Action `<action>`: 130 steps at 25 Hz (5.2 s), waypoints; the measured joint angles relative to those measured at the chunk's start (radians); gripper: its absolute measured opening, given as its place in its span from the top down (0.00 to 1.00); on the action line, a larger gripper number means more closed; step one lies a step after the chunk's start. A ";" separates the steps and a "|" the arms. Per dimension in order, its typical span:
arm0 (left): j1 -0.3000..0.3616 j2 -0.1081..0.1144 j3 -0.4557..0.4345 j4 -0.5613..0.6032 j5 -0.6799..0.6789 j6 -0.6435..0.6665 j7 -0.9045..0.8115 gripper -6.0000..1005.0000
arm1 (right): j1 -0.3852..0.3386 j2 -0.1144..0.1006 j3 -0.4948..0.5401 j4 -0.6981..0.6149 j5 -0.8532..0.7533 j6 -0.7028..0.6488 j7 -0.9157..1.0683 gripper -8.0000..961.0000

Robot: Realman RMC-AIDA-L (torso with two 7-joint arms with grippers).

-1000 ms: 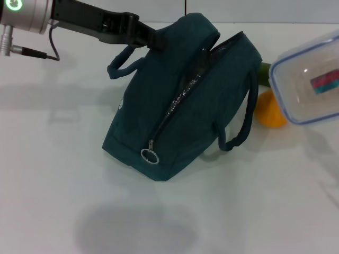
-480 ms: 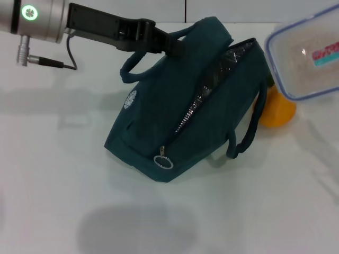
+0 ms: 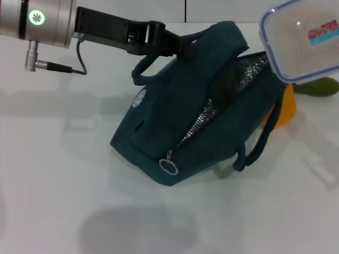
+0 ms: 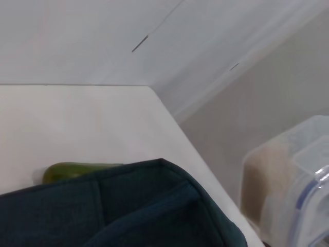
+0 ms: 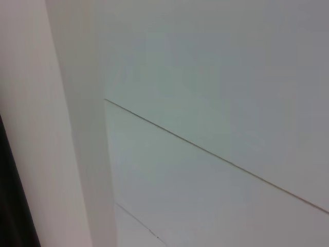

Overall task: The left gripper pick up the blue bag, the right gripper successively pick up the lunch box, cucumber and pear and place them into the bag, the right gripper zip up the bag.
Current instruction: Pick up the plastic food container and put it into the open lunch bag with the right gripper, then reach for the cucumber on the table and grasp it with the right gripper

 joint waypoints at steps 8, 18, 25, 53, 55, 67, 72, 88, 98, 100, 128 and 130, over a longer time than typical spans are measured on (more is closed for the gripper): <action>-0.003 -0.002 0.000 0.000 -0.020 0.007 -0.004 0.93 | 0.035 0.007 -0.014 -0.004 -0.006 0.081 -0.036 0.89; -0.007 -0.008 0.000 -0.003 -0.022 0.003 0.001 0.93 | 0.088 0.011 -0.091 0.046 -0.012 0.194 -0.111 0.89; -0.008 -0.012 -0.006 -0.003 -0.040 0.001 0.008 0.93 | 0.127 0.011 -0.143 0.078 -0.017 0.259 -0.138 0.89; -0.004 -0.009 -0.006 -0.011 -0.133 -0.013 0.007 0.93 | 0.128 0.011 -0.157 0.092 -0.058 0.320 -0.209 0.89; -0.004 -0.010 -0.004 -0.012 -0.154 -0.010 0.005 0.93 | 0.129 0.011 -0.157 0.102 -0.069 0.341 -0.223 0.89; 0.006 -0.012 -0.007 -0.012 -0.166 -0.007 0.006 0.93 | 0.157 0.011 -0.158 0.121 -0.132 0.428 -0.217 0.89; 0.008 -0.013 -0.004 -0.031 -0.168 -0.006 0.012 0.93 | 0.180 0.011 -0.160 0.114 -0.171 0.431 -0.197 0.89; 0.014 0.015 -0.016 -0.036 -0.205 -0.006 0.108 0.92 | 0.199 0.008 -0.172 0.078 -0.213 0.441 -0.164 0.89; 0.029 0.050 -0.091 -0.037 -0.100 -0.051 0.291 0.89 | 0.217 0.008 -0.175 0.054 -0.224 0.433 -0.164 0.88; 0.038 0.051 -0.109 -0.037 -0.041 -0.065 0.327 0.87 | 0.217 0.008 -0.175 0.053 -0.224 0.430 -0.164 0.88; 0.161 0.071 -0.115 -0.025 0.089 -0.054 0.420 0.73 | 0.161 -0.001 -0.209 -0.102 -0.224 0.340 -0.023 0.69; 0.147 0.073 -0.115 -0.003 0.068 -0.034 0.411 0.73 | 0.151 -0.001 -0.212 -0.103 -0.224 0.340 -0.027 0.69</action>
